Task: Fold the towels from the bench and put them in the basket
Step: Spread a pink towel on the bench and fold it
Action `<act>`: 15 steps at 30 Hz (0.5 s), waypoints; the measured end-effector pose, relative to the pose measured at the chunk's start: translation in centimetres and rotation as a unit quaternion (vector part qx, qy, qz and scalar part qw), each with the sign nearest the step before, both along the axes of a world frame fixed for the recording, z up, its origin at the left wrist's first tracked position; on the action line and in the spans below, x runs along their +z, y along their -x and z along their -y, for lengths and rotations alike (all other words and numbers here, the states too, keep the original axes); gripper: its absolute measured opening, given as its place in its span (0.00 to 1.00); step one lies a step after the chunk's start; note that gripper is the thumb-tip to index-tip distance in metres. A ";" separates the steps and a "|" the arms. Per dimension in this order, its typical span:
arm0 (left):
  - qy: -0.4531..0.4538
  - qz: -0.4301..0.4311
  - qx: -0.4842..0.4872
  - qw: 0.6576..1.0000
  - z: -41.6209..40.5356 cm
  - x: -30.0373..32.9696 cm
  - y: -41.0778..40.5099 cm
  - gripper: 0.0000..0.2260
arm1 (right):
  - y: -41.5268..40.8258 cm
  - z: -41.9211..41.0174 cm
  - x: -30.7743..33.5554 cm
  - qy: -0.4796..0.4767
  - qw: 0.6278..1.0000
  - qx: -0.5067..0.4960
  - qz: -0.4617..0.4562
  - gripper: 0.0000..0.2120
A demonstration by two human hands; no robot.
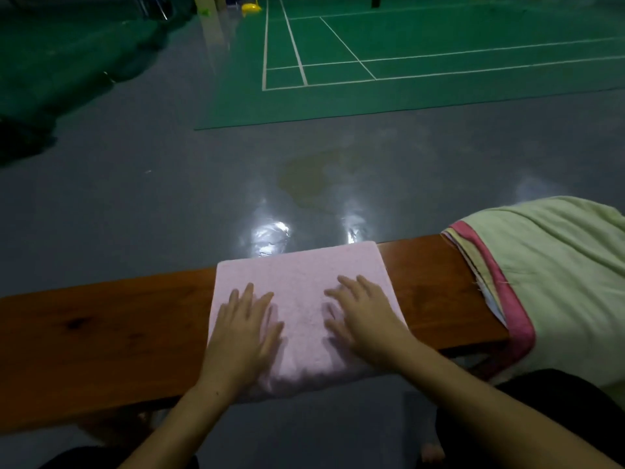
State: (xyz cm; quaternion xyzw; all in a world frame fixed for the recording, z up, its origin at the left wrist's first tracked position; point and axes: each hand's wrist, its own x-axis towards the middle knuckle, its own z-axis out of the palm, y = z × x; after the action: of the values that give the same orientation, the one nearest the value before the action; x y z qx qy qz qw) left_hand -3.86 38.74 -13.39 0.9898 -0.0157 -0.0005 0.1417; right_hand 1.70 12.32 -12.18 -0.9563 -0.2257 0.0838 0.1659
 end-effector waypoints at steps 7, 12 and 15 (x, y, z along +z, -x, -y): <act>-0.072 -0.011 0.015 0.997 -0.7 -1.8 -0.1 0.38 | 0.4 1.7 -2.1 0.081 0.994 -0.028 0.064 0.36; -0.063 0.015 0.035 0.997 0.4 -0.5 -0.2 0.37 | 1.0 4.5 -0.3 0.086 0.985 -0.141 0.042 0.34; -0.001 0.103 0.018 0.994 2.1 0.7 -0.1 0.30 | 2.1 6.1 1.0 0.107 0.965 -0.234 0.046 0.24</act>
State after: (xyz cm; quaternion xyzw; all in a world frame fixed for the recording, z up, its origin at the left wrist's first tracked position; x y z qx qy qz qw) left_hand -3.79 36.67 -12.73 0.9848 -0.0129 0.1043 0.1386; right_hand -0.36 6.18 -11.21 -0.9974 0.0078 0.0224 0.0674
